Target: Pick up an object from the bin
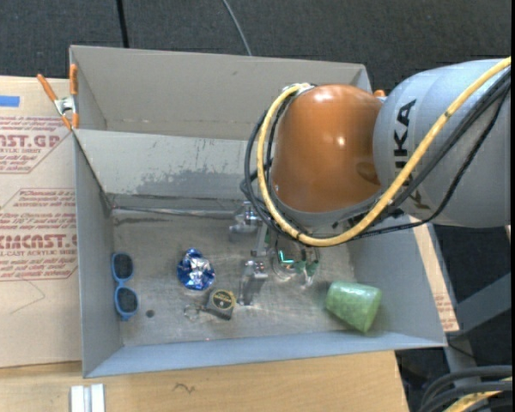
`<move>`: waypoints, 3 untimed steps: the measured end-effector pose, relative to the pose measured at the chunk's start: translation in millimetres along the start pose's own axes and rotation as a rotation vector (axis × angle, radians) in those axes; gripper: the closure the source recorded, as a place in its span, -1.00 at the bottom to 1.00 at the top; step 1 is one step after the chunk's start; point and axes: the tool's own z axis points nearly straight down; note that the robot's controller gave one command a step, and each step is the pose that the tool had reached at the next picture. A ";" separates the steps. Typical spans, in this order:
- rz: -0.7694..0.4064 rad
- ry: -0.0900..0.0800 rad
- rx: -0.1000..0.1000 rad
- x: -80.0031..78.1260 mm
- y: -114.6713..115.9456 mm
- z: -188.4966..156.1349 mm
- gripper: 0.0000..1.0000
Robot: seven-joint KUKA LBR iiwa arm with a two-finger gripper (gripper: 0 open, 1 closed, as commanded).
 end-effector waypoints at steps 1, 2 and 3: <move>-0.186 0.003 0.001 -49.4 7.4 99.0 -1.00; -0.364 -0.013 0.002 -43.7 21.6 145.3 -1.00; -0.363 -0.031 -0.004 -47.1 24.6 142.6 1.00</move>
Offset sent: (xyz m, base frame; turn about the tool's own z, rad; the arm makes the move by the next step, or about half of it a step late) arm 0.0498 0.0068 -0.0951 -0.1836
